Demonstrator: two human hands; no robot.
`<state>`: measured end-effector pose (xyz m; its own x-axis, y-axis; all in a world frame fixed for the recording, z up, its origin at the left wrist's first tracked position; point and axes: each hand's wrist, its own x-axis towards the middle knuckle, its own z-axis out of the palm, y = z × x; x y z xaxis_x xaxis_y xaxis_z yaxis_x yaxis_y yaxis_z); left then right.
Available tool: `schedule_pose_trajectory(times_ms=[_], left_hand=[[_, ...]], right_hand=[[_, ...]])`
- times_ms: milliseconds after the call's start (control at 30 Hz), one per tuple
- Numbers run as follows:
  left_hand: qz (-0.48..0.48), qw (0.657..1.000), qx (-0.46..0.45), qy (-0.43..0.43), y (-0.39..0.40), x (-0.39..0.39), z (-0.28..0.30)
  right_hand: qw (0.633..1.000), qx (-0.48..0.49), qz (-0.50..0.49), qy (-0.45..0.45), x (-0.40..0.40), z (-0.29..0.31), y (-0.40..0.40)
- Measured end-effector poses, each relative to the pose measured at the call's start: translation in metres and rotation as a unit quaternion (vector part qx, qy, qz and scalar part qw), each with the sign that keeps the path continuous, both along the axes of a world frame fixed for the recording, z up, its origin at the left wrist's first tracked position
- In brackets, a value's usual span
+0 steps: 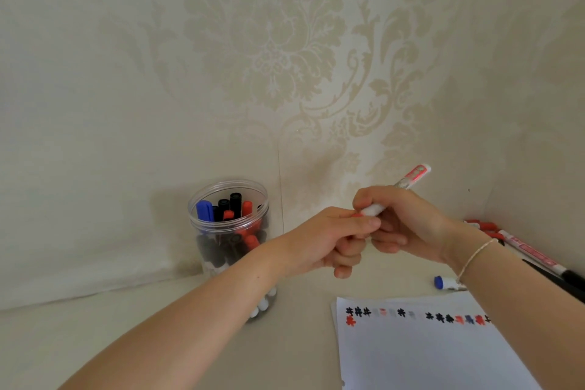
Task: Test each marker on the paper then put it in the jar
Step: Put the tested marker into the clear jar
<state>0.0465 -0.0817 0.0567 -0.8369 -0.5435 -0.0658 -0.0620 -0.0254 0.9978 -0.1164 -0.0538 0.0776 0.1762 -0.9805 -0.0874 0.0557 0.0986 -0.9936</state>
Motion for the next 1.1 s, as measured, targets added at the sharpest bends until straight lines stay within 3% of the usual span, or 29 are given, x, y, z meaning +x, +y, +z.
schedule_pose_trajectory(times_ms=[100,167,233,300,400,500,667,800,1100], left_hand=[[0.019,0.998,0.061,0.023,-0.002,0.014,-0.009],[0.059,0.997,0.044,0.005,0.001,0.018,-0.018],[0.114,0.990,-0.045,-0.064,0.005,0.012,-0.031],[0.171,0.963,-0.152,-0.142,0.008,0.004,-0.046],[0.214,0.934,-0.233,-0.168,0.012,0.000,-0.071],[0.213,0.919,-0.273,-0.187,0.018,0.005,-0.086],[0.162,0.938,-0.274,-0.135,0.028,0.017,-0.106],[0.126,0.924,-0.315,-0.175,0.027,0.019,-0.109],[0.132,0.904,-0.358,-0.194,0.029,0.017,-0.110]], right_hand=[[0.993,-0.025,-0.079,-0.085,-0.024,0.012,0.000],[0.983,-0.040,-0.148,-0.100,-0.036,0.016,0.000],[0.978,-0.038,-0.188,-0.080,-0.033,0.008,0.000],[0.974,-0.017,-0.223,-0.048,-0.021,-0.013,0.001],[0.963,0.011,-0.269,-0.027,0.003,-0.049,0.012],[0.953,0.004,-0.303,-0.019,0.021,-0.078,0.025],[0.928,-0.022,-0.371,0.031,0.028,-0.109,0.036],[0.909,-0.020,-0.403,0.103,0.030,-0.121,0.038],[0.901,-0.012,-0.388,0.192,0.032,-0.127,0.036]])
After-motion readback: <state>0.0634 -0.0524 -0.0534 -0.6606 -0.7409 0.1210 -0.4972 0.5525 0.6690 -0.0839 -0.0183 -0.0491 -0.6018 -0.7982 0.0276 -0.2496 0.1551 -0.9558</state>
